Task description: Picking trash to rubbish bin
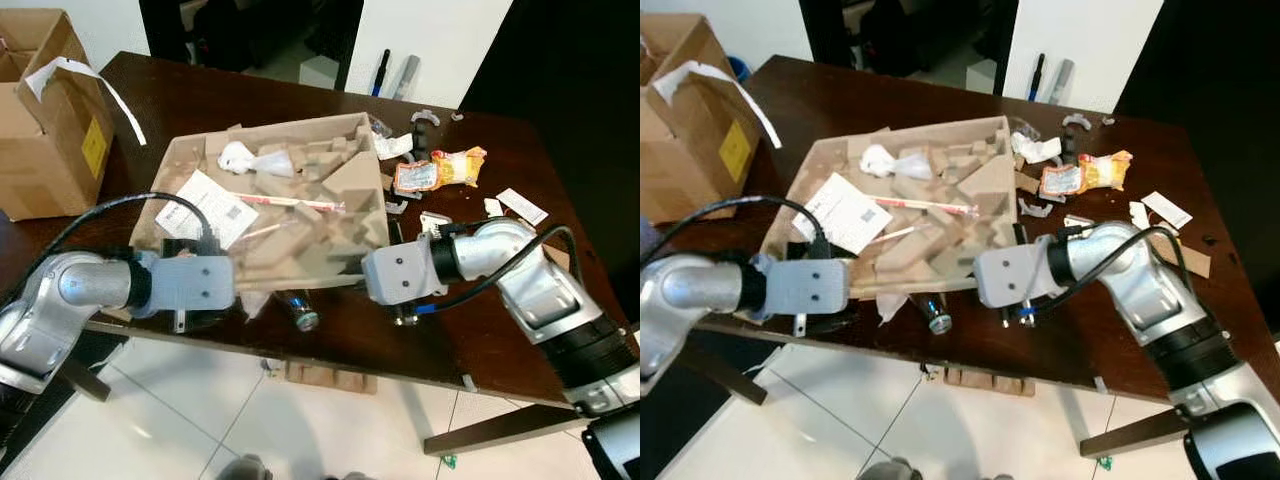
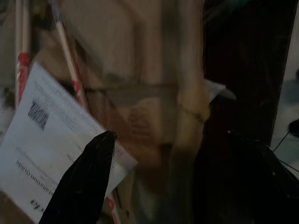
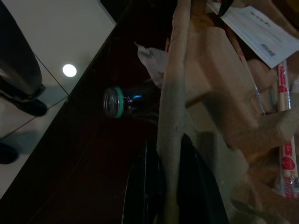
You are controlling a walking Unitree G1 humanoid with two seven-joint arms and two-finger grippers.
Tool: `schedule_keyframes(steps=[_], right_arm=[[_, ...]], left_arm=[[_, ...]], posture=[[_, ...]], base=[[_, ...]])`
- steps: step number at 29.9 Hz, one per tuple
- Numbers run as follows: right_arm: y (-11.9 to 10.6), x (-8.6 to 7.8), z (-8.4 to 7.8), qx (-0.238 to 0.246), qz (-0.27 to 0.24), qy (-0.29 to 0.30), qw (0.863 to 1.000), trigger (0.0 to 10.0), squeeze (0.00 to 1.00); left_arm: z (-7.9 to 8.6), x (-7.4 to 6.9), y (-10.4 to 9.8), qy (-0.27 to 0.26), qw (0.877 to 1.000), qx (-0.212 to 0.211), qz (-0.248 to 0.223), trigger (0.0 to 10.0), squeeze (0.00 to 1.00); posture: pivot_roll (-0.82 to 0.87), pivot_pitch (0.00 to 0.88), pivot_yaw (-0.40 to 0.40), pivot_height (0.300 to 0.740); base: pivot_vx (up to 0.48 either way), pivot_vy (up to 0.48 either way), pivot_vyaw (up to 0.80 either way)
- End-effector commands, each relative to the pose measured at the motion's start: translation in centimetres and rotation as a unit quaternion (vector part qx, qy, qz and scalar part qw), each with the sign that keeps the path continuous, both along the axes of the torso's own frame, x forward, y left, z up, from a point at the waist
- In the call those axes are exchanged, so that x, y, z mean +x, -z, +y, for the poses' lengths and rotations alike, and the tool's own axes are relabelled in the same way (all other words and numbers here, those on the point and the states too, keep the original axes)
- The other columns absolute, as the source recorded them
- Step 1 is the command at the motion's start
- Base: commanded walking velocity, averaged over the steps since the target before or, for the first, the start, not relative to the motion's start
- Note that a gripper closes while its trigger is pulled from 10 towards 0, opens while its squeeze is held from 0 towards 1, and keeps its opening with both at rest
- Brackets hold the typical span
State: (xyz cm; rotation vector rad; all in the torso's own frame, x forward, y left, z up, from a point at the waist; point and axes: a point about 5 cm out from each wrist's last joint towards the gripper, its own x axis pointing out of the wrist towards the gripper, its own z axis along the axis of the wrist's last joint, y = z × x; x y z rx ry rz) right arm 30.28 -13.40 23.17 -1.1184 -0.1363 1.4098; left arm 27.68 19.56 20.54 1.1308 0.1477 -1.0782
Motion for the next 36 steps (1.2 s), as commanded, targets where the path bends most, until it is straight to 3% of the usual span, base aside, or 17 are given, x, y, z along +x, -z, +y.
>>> schedule_keyframes(steps=[1, 10, 26, 27, 28, 29, 30, 31, 32, 33, 36], right_arm=[[-0.5, -0.2, -0.3, 0.003, -0.002, -0.007, 1.000, 0.0, 0.00], [-0.7, -0.1, -0.4, 0.002, -0.008, -0.001, 1.000, 0.0, 0.00], [-0.8, 0.4, -0.6, -0.002, -0.019, 0.011, 1.000, 0.0, 0.00], [-0.8, 0.4, -0.6, -0.002, -0.019, 0.011, 1.000, 0.0, 0.00], [-0.8, 0.4, -0.6, -0.002, -0.019, 0.011, 1.000, 0.0, 0.00], [-0.8, 0.4, -0.6, -0.003, -0.020, 0.012, 1.000, 0.0, 0.00], [-0.8, 0.4, -0.6, -0.003, -0.020, 0.012, 1.000, 0.0, 0.00], [-0.9, 0.4, -0.6, -0.002, -0.020, 0.012, 1.000, 0.0, 0.00], [-0.9, 0.4, -0.6, -0.002, -0.020, 0.012, 1.000, 0.0, 0.00], [-0.9, 0.5, -0.6, -0.002, -0.020, 0.013, 1.000, 0.0, 0.00], [-0.8, 0.5, -0.7, -0.002, -0.019, 0.015, 1.000, 0.0, 0.00]], left_arm=[[0.9, -0.2, -0.1, -0.012, 1.000, 0.013, 0.005, 10.0, 1.00], [2.3, -0.6, 0.8, -0.053, 0.997, 0.026, 0.041, 10.0, 1.00], [3.6, -1.9, 0.3, -0.101, 0.991, 0.033, 0.083, 10.0, 0.93], [3.8, -2.0, 0.4, -0.108, 0.990, 0.035, 0.088, 10.0, 0.72], [3.8, -2.0, 0.4, -0.108, 0.990, 0.035, 0.088, 10.0, 0.72], [3.9, -2.1, 0.5, -0.114, 0.988, 0.037, 0.093, 10.0, 0.55], [3.9, -2.1, 0.5, -0.114, 0.988, 0.037, 0.093, 10.0, 0.55], [4.1, -2.2, 0.7, -0.121, 0.987, 0.039, 0.097, 10.0, 0.44], [4.1, -2.2, 0.7, -0.121, 0.987, 0.039, 0.097, 10.0, 0.44], [4.3, -2.3, 0.9, -0.129, 0.986, 0.044, 0.098, 10.0, 0.21], [4.7, -2.3, 0.9, -0.141, 0.984, 0.052, 0.091, 10.0, 0.18]], posture=[[0.21, 0.156, -0.098, 0.740], [0.20, 0.160, -0.096, 0.740], [0.20, 0.163, -0.107, 0.740], [0.20, 0.163, -0.107, 0.740], [0.20, 0.163, -0.107, 0.740], [0.20, 0.163, -0.107, 0.740], [0.20, 0.163, -0.107, 0.740], [0.20, 0.163, -0.108, 0.740], [0.20, 0.163, -0.108, 0.740], [0.20, 0.163, -0.108, 0.740], [0.20, 0.164, -0.108, 0.740]], base=[[0.000, 0.000, 0.00], [0.000, 0.000, 0.00], [0.000, 0.000, 0.00], [0.000, 0.000, 0.00], [0.000, 0.000, 0.00], [0.000, 0.000, 0.00], [0.000, 0.000, 0.00], [0.000, 0.000, 0.00], [0.000, 0.000, 0.00], [0.000, 0.000, 0.00], [0.000, 0.000, 0.00]])
